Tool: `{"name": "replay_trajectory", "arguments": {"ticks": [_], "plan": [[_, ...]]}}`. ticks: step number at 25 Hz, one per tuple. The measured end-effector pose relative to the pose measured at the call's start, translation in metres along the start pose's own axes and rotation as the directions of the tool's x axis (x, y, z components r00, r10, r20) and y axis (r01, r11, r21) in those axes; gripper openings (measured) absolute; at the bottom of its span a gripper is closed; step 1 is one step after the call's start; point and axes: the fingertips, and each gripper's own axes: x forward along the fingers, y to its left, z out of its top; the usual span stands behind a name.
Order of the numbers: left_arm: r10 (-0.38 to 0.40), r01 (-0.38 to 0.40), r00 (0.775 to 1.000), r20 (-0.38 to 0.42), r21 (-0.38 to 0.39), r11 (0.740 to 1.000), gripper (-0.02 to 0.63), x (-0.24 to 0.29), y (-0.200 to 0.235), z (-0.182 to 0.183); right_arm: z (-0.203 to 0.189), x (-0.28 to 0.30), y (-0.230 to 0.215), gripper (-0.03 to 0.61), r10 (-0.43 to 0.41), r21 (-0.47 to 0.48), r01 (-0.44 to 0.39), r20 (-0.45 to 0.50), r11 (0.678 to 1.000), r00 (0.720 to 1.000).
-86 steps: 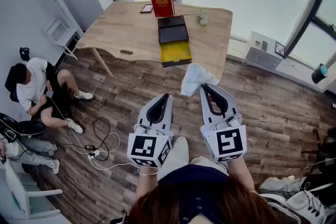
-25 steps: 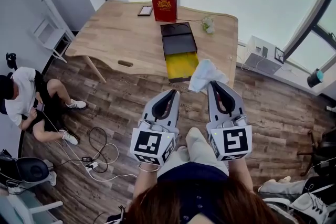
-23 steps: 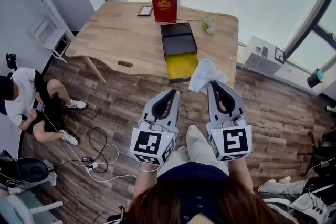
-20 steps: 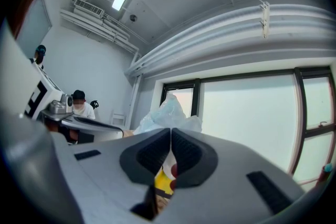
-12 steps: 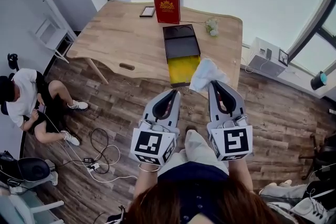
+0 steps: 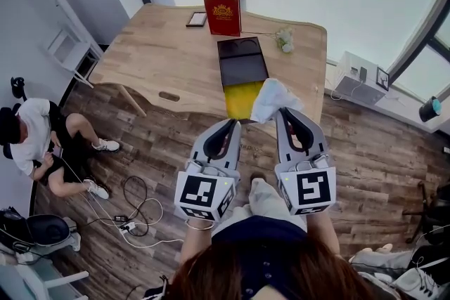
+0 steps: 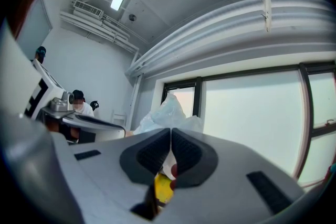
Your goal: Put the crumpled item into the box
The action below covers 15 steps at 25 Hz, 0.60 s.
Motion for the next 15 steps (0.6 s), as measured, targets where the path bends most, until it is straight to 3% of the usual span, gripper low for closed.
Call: {"name": "replay_trajectory", "arguments": {"ticks": [15], "plan": [[0.018,-0.018,1.000,-0.006,0.018,1.000,0.032,0.041,0.015,0.005,-0.009,0.039,-0.018,0.029,0.049,-0.011,-0.049,-0.013,0.999,0.999]]}}
